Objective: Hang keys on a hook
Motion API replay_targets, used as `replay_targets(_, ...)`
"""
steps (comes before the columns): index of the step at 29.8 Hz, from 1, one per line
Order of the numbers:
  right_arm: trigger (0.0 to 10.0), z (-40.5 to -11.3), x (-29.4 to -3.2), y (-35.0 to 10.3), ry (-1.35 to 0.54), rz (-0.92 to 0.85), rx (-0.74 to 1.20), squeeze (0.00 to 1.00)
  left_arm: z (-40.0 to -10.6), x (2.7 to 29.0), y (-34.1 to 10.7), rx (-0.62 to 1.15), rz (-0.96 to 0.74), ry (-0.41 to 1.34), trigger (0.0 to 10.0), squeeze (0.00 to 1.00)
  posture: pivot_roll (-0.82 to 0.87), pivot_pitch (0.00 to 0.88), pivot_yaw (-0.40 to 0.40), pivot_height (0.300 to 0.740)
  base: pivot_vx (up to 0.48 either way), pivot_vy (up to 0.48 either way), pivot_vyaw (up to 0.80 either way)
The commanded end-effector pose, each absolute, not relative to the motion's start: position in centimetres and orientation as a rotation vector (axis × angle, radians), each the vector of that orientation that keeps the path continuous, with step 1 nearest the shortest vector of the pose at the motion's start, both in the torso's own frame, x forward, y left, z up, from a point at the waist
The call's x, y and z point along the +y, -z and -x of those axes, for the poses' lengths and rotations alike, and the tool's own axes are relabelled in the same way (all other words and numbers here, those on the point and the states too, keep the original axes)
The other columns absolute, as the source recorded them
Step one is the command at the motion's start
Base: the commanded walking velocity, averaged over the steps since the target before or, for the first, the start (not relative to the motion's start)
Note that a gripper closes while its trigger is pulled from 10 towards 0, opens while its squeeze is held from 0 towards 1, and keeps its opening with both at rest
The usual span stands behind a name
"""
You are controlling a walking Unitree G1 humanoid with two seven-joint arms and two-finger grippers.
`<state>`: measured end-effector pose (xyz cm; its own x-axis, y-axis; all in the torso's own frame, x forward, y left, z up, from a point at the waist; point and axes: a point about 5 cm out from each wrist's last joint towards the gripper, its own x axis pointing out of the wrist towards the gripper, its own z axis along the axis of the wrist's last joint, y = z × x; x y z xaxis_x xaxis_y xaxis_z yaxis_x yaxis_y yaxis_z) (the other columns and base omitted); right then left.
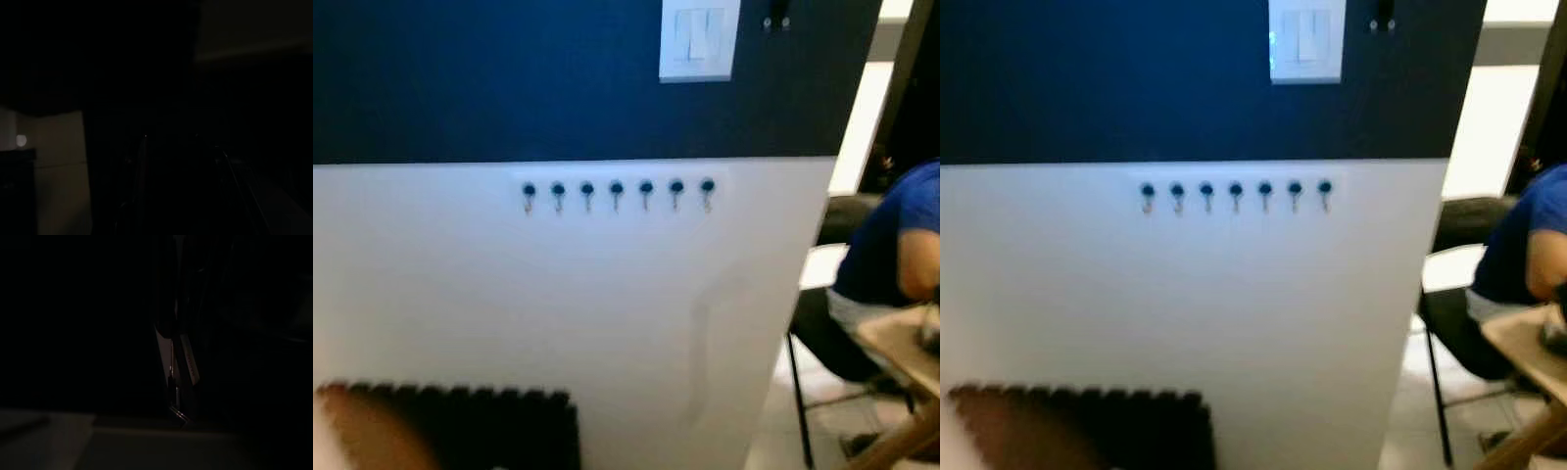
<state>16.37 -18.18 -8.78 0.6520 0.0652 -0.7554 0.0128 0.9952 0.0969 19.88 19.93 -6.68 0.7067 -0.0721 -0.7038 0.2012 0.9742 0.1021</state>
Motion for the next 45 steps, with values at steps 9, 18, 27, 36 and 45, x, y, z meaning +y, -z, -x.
replay_targets(9, 10.0, -16.1, -18.0, 8.9, 0.001, -0.124, 0.859, 0.00, -19.3, 20.4, 7.0, 0.792, -0.219, 0.125, 10.0, 0.00, 0.08, 0.007, 0.019, 0.740, 0.000, 0.000, 0.52)
replay_targets(18, 10.0, -16.7, -18.3, 8.6, 0.011, -0.126, 0.833, 0.00, -19.7, 19.9, 6.8, 0.769, -0.182, 0.121, 10.0, 0.00, 0.07, 0.007, 0.016, 0.740, 0.000, 0.000, 0.00)
replay_targets(27, 10.0, -16.8, -18.3, 8.5, 0.014, -0.128, 0.828, 0.00, -19.9, 19.6, 6.8, 0.774, -0.205, 0.149, 10.0, 0.00, 0.08, 0.008, 0.015, 0.740, 0.000, -0.256, 0.00)
replay_targets(36, 10.0, -17.2, -18.2, 8.3, 0.006, -0.131, 0.809, 0.00, -20.0, 19.7, 6.7, 0.776, -0.202, 0.132, 10.0, 0.00, 0.07, 0.008, 0.013, 0.740, 0.000, -0.053, 0.00)
replay_targets(45, 10.0, -19.3, -17.9, 7.2, -0.025, -0.128, 0.714, 0.00, -20.5, 19.7, 6.3, 0.750, -0.226, 0.169, 10.0, 0.00, 0.07, 0.001, 0.012, 0.740, 0.000, 0.000, 0.00)
